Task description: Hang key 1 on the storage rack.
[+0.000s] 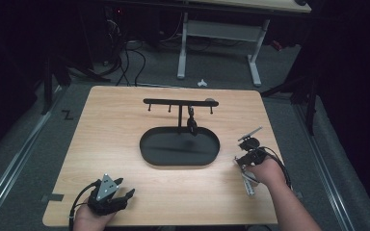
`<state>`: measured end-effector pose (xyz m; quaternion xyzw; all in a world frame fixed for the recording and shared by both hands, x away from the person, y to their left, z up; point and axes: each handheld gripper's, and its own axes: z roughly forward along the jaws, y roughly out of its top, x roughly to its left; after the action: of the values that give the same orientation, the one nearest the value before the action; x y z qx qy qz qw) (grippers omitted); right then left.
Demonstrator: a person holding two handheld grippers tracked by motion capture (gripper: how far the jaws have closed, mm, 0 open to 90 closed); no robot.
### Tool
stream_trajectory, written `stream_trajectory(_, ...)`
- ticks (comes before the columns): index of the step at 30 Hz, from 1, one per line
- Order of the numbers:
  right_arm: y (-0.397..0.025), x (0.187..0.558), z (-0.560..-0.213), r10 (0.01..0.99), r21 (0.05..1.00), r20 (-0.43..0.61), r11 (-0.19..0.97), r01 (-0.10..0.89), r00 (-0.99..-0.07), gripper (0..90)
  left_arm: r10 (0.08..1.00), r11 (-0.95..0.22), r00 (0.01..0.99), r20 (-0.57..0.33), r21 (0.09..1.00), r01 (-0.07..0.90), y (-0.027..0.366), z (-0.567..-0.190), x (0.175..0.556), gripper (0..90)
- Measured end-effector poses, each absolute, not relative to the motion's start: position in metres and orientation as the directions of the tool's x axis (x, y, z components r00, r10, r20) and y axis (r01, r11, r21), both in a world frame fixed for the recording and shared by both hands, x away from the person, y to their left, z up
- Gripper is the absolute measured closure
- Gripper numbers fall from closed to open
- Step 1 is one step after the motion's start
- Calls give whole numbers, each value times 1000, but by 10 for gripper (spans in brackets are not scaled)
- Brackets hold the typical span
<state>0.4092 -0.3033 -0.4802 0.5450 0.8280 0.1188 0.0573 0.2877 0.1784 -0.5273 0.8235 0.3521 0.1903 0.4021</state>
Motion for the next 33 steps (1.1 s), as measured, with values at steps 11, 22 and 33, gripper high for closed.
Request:
stream_trajectory(11,-302,411,-489,914,217,-17,399,891,-406,826,732,-429,681,28,795,429,179,-528,288,403)
stream_trajectory(22,-299,416,-488,906,179,-34,421,889,-422,828,732,-428,681,30,798,425,179,-527,288,403)
stream_trajectory(33,-296,416,-488,886,178,-58,462,869,-460,837,730,-428,682,30,799,423,177,-527,287,403)
